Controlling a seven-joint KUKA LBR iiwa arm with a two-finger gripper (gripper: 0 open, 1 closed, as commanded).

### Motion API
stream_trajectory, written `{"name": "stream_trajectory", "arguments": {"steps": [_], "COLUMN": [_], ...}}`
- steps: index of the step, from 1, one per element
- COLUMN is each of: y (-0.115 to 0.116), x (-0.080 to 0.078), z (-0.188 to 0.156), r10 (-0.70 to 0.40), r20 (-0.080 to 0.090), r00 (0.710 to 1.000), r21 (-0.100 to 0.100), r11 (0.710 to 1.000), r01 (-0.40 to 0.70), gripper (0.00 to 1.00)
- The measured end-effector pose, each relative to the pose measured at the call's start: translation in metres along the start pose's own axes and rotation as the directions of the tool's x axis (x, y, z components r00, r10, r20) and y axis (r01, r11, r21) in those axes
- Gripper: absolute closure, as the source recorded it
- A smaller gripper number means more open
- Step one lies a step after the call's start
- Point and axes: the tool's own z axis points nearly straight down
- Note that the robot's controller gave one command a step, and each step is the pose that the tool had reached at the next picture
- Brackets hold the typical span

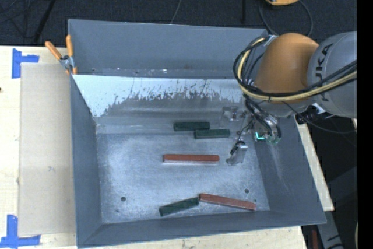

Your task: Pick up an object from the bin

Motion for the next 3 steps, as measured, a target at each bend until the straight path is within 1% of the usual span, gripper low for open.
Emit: {"name": "stream_trajectory", "arguments": {"steps": [1, 2, 3], "y": [0.035, 0.034, -0.036], "x": [-0.012, -0.017, -0.01], "z": [0.078, 0.07, 0.066], "r10": [-0.016, -0.017, -0.416], "r20": [0.006, 0.021, 0.01], "r00": [1.0, 1.0, 0.909], "r21": [0.0, 0.001, 0.007], "r11": [1.0, 1.0, 0.91], "r01": [0.016, 0.017, 0.416], "gripper": [0.0, 1.0, 1.0]}}
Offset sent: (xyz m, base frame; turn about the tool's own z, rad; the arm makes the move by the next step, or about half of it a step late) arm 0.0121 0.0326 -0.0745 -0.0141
